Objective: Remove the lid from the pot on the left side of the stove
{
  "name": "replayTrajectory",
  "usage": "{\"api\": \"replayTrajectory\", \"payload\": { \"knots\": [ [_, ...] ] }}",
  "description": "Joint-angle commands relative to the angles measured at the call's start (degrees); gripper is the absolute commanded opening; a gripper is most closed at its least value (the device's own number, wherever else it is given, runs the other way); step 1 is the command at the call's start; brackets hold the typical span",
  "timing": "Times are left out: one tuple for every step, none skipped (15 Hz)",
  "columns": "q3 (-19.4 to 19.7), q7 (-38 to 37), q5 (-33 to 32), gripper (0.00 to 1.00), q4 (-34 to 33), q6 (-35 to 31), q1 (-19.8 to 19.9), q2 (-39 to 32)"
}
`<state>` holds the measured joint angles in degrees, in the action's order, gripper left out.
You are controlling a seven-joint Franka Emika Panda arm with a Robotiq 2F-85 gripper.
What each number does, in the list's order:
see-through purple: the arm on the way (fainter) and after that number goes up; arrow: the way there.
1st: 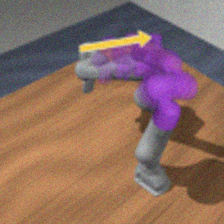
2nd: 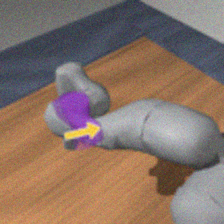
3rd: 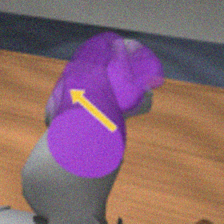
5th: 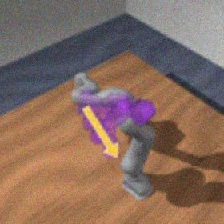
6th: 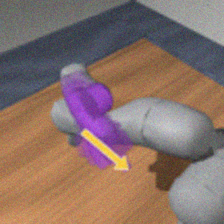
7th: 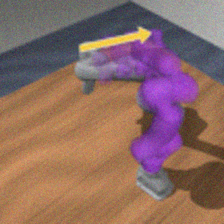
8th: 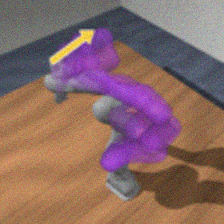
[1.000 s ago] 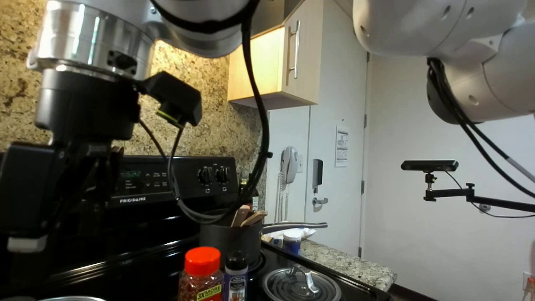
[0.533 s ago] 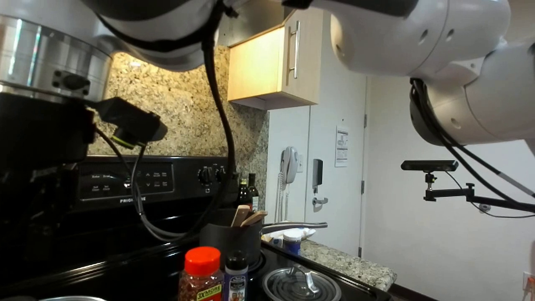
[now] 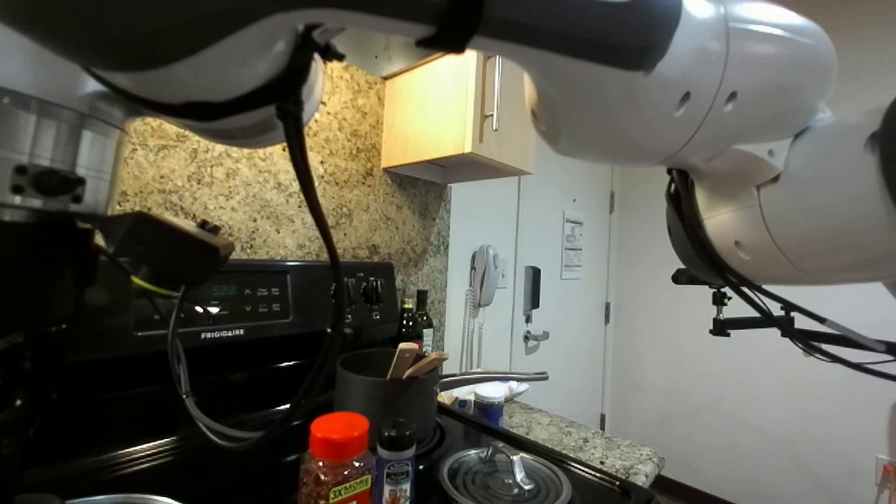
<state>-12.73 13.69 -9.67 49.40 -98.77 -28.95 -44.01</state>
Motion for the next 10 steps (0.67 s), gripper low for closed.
{"api": "replayTrajectory", "payload": {
  "knots": [
    [1.17, 2.14, -1.02, 1.00, -6.89, 3.83, -1.64, -3.74],
    [1.49, 2.20, -1.05, 1.00, -7.95, 4.36, -1.90, -4.26],
    [1.70, 2.30, -0.99, 1.00, -8.88, 5.02, -2.09, -4.69],
    [1.94, 2.35, -0.93, 1.00, -9.81, 5.57, -2.24, -5.15],
    [2.13, 2.46, -0.89, 1.00, -10.67, 6.04, -2.38, -5.60],
    [2.64, 2.37, -1.15, 1.00, -11.52, 6.67, -2.48, -5.87],
    [2.98, 2.35, -1.18, 1.00, -12.48, 7.18, -2.60, -6.14],
    [3.62, 2.31, -1.61, 1.00, -13.45, 7.85, -2.92, -6.28],
    [4.04, 2.07, -1.63, 1.00, -14.29, 8.64, -2.98, -6.48],
    [4.15, 2.03, -1.11, 1.00, -15.11, 9.49, -2.78, -6.71]
  ]
}}
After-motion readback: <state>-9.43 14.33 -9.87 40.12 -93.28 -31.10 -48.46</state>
